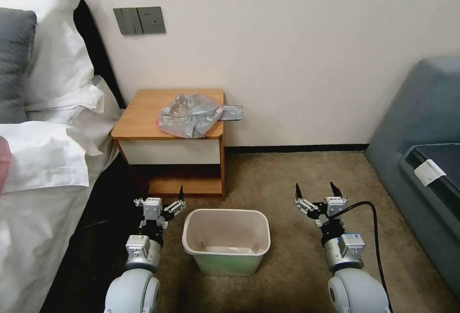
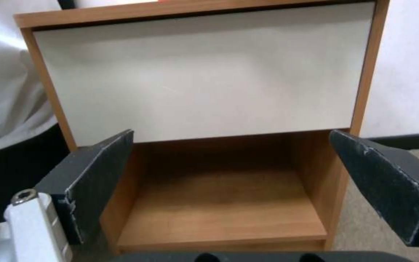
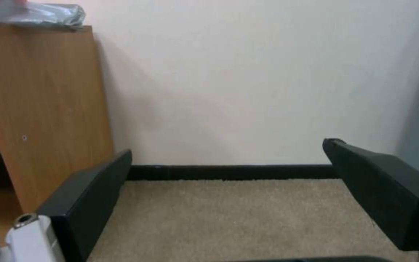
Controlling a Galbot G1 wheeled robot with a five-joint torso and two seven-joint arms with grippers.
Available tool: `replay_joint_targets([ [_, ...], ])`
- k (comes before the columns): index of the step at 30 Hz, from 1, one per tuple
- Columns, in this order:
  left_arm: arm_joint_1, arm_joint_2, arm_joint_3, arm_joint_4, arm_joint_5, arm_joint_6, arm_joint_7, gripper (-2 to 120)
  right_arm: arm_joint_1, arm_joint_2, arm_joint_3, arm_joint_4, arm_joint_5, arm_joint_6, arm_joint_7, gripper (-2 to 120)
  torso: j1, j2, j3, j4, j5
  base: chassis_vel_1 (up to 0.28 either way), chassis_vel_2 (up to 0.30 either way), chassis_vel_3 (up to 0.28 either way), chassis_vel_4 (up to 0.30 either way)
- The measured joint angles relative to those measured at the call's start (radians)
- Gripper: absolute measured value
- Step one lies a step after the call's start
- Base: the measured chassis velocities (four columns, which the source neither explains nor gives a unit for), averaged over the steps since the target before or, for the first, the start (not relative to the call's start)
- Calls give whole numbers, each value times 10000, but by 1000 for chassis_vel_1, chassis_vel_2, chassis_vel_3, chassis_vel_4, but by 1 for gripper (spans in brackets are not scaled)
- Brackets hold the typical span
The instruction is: Pick up the garbage bag from the table and place it over the trash can.
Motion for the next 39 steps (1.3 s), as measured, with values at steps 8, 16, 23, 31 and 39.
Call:
replay_joint_targets([
  [8, 0, 0, 0, 0, 0, 0, 0, 100, 0, 0, 0, 0, 0, 0, 0, 100, 0, 0, 0, 0, 0, 0, 0, 0, 0],
  [16, 0, 0, 0, 0, 0, 0, 0, 100, 0, 0, 0, 0, 0, 0, 0, 100, 0, 0, 0, 0, 0, 0, 0, 0, 0],
  [23, 28, 0, -12, -55, -7, 0, -2, 100, -25, 1, 0, 35, 7, 0, 0, 100, 0, 0, 0, 0, 0, 0, 0, 0, 0],
  [31, 1007, 0, -470, -1821, -409, -86, -216, 100, -990, 178, 20, 1901, 411, -122, 22, 100, 0, 0, -1, 0, 0, 0, 0, 0, 0],
  [39, 2230, -3, -1040, -4003, -908, -222, -491, 100, -2190, 402, 50, 4205, 918, -298, 74, 100, 0, 0, -1, 1, -1, 0, 0, 0, 0],
])
